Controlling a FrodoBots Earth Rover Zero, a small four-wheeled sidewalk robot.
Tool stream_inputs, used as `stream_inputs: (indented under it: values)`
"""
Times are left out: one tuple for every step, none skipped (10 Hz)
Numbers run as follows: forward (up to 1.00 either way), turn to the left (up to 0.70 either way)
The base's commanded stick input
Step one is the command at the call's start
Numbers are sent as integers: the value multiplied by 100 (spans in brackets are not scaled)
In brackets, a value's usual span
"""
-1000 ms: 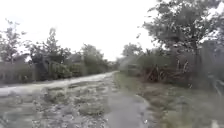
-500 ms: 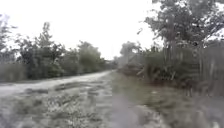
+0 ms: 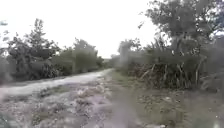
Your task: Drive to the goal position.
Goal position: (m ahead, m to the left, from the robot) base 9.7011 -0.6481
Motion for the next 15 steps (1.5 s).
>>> stream_inputs:
  values:
    - [100, 6]
    - [100, 27]
    - [100, 27]
    - [100, 27]
    - [100, 27]
    - [100, 3]
    - [100, 0]
    - [100, 0]
    - [100, 0]
    - [100, 0]
    - [100, 0]
    - [100, 0]
    - [100, 0]
    - [100, 0]
    - [100, 0]
